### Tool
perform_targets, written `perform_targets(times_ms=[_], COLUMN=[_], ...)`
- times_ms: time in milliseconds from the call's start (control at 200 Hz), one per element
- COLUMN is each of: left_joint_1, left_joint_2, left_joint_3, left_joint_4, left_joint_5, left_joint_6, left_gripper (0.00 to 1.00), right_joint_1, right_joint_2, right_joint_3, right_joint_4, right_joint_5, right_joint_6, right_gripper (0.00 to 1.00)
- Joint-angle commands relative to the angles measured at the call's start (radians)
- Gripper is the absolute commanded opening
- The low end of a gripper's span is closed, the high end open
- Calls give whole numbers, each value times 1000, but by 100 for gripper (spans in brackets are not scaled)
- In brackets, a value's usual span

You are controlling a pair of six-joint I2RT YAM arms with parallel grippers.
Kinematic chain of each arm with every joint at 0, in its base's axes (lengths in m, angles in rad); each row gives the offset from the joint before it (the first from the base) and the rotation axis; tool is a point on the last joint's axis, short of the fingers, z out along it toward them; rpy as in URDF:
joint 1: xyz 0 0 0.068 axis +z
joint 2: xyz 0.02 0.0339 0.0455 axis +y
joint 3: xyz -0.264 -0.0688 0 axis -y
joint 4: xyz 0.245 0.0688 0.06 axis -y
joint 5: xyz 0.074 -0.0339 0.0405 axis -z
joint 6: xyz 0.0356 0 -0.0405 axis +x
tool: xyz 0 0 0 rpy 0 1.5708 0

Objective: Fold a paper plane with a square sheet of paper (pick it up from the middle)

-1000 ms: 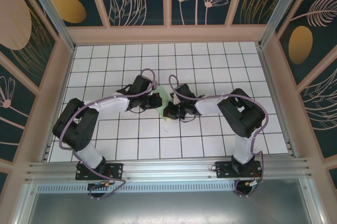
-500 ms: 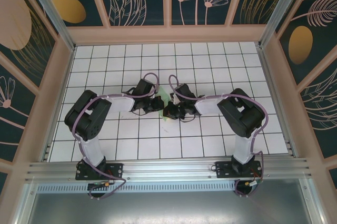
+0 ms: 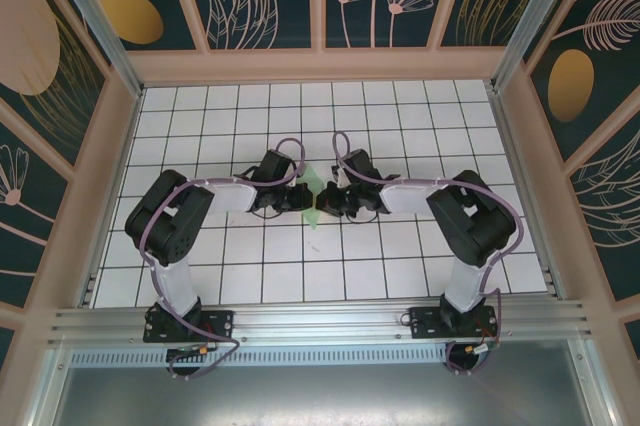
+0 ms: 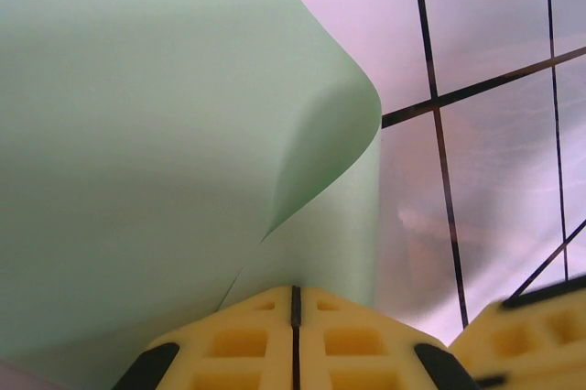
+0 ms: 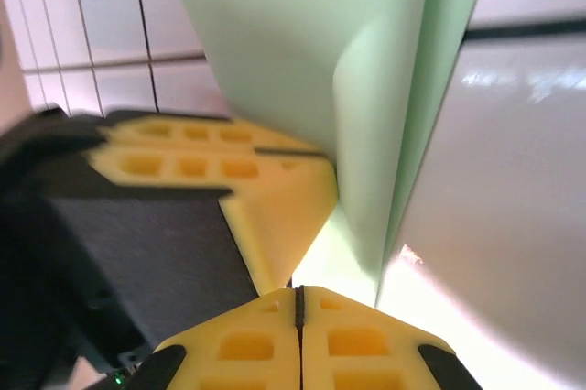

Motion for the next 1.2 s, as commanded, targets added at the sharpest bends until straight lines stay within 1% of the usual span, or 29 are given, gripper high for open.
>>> perform_targets(times_ms=[0,155,340,415,565,691,866,1006,1196], left_joint_1=[-3,-2,-2,-3,-2,-2,-3,-2,-2], left_joint_2=[52,51,53,55,55,65,65,67,70], left_joint_3=[8,16,21,27,27,31,37,41,41], left_joint_4=[-36,-45,-56,-62,-68,-83,-100,-109,-112], left_joint_5=[-50,-47,-51,-52,-55,-62,-80,-87,-87], left_joint_6=[41,48,55,58,65,75,86,90,92], left_gripper=[10,10,10,10,11,11,10,11,11], right_joint_1=[-27,-37,-39,-40,-44,-50,-54,-57,-75], right_joint_2=[-19,38,97,121,166,189,157,124,149], right_joint_3=[27,62,110,130,136,137,144,185,224], right_joint_4=[-47,-27,-41,-81,-84,-119,-130,-139,-153], right_joint_5=[33,-24,-35,3,4,56,40,13,-2], right_joint_6=[-10,-16,-34,-44,-53,-59,-65,-89,-110], right_gripper=[7,5,5,5,4,5,5,6,6])
